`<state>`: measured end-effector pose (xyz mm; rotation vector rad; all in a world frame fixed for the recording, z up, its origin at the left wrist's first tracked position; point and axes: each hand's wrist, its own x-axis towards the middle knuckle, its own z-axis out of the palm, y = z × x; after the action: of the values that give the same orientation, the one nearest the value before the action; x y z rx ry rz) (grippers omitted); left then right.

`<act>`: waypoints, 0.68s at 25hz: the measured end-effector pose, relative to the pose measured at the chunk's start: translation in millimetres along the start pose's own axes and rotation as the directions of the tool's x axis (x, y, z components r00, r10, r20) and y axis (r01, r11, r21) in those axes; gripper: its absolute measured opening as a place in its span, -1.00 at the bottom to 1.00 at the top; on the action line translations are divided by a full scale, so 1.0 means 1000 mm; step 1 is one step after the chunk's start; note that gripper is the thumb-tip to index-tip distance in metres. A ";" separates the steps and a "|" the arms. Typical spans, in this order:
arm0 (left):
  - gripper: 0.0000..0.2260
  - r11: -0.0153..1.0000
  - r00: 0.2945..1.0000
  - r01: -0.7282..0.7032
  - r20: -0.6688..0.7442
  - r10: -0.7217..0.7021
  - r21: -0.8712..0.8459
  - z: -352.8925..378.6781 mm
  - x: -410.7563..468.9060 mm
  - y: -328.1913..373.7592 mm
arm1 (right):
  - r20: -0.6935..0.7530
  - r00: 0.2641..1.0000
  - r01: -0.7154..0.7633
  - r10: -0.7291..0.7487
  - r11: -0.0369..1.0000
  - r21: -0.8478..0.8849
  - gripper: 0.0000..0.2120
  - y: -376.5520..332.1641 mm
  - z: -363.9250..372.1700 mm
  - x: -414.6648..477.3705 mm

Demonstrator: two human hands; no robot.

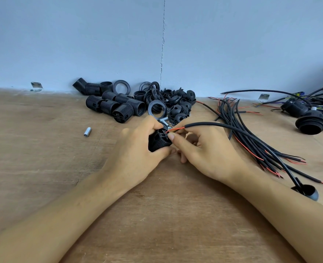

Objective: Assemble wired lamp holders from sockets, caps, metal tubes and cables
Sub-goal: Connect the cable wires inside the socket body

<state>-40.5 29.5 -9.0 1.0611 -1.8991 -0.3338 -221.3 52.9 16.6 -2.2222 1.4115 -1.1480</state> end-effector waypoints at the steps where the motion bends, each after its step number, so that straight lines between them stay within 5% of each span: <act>1: -0.66 1.000 1.000 0.006 0.005 -0.006 0.009 0.000 0.000 0.000 | -0.004 1.000 0.006 -0.006 1.000 -0.014 -0.89 0.000 0.000 0.001; 10: -0.66 1.000 1.000 0.019 0.021 -0.019 0.017 -0.001 0.000 0.002 | -0.044 0.998 -0.044 0.047 0.997 0.061 -0.91 0.002 0.002 0.001; 17: -0.65 0.999 0.997 0.043 0.067 -0.045 0.024 -0.005 0.000 0.004 | 0.060 0.974 -0.225 0.219 0.893 0.389 -0.94 0.001 0.008 0.004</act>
<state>-38.7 33.0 -4.2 1.1208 -1.9454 -0.3783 -215.6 47.9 12.8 -1.7402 1.2553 -1.2068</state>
